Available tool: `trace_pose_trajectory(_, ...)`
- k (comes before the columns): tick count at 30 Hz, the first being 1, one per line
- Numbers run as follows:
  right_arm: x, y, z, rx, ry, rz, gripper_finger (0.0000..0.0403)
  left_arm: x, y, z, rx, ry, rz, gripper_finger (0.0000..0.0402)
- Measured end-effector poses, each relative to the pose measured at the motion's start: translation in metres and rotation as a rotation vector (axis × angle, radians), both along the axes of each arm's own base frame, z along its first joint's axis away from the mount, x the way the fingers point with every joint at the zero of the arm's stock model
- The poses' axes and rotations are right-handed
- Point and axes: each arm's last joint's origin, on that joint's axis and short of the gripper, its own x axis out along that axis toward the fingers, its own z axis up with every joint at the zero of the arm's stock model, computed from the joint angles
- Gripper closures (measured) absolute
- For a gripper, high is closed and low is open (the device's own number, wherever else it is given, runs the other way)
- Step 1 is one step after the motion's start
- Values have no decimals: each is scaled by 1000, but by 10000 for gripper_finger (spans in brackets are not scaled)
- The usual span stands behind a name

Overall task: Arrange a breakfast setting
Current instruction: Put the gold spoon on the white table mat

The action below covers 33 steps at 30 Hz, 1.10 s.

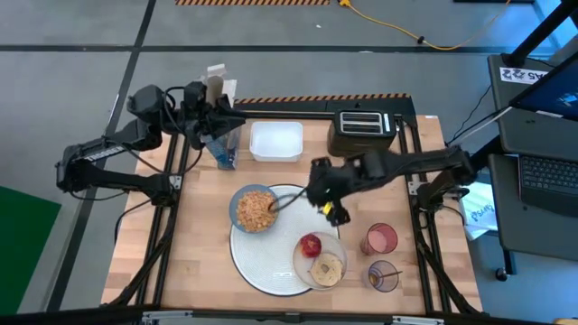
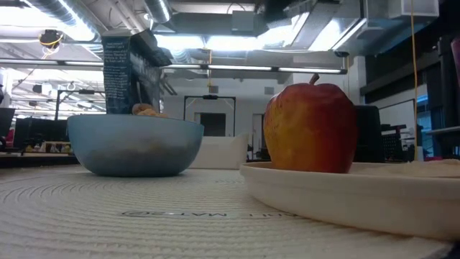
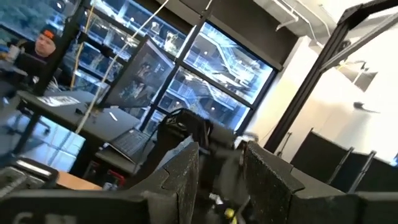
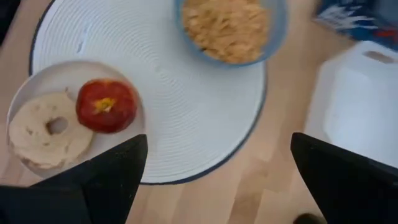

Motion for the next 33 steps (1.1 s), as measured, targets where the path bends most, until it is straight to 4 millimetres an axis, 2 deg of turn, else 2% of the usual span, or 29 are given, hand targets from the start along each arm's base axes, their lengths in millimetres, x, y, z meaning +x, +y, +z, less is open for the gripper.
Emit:
trace_pose_trajectory(4,-18,-9,20,-12,-83,-96,9,0,6,-1,23,1,34,282)
trace_pose_trajectory(8,-53,-17,34,-28,-170,-227,28,3,12,-4,15,21,50,282)
trace_pose_trajectory(13,-97,-26,16,72,-309,-367,76,6,17,-6,10,33,69,282)
trace_pose_trajectory(16,-122,-30,1,246,-414,-409,102,9,19,-7,4,32,76,282)
trace_pose_trajectory(20,-153,-29,-14,555,-470,-387,127,8,20,-4,-34,-6,95,282)
trace_pose_trajectory(24,-180,-24,-10,793,-433,-298,142,6,20,-1,-36,-39,101,282)
trace_pose_trajectory(27,-194,-14,-11,837,-354,-227,152,6,20,-1,-41,-43,113,282)
trace_pose_trajectory(33,-212,13,-24,858,-86,-130,169,7,19,0,-95,-46,101,282)
